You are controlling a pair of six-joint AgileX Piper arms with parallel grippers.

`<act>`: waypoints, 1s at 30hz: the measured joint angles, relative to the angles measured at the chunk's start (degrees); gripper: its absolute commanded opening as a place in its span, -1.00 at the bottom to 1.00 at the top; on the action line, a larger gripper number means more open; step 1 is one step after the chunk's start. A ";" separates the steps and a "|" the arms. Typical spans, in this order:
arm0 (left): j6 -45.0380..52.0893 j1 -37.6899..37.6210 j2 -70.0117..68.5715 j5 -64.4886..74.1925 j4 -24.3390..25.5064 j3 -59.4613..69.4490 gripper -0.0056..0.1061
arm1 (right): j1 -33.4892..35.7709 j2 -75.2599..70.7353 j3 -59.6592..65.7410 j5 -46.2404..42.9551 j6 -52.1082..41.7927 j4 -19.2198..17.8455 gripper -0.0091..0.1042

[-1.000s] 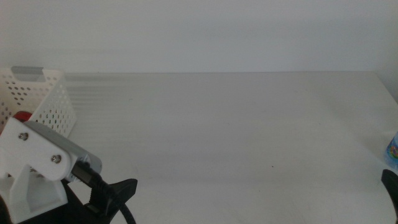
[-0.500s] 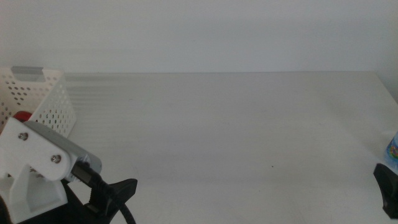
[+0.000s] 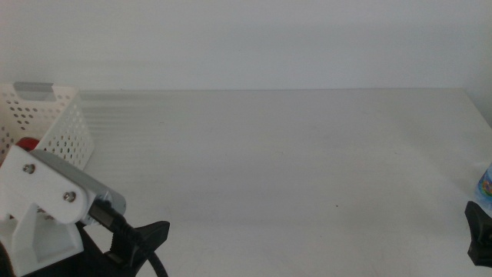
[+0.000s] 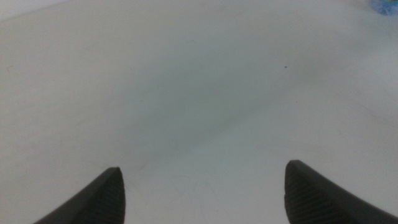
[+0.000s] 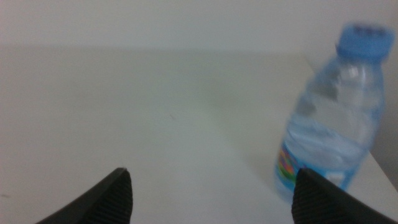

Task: Use arms to grab the bottles and put them into the dustbin to the left of the table.

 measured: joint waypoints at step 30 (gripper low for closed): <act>0.00 0.00 0.00 0.00 0.00 0.00 0.53 | 0.00 20.28 -1.47 -20.17 -5.47 17.50 0.76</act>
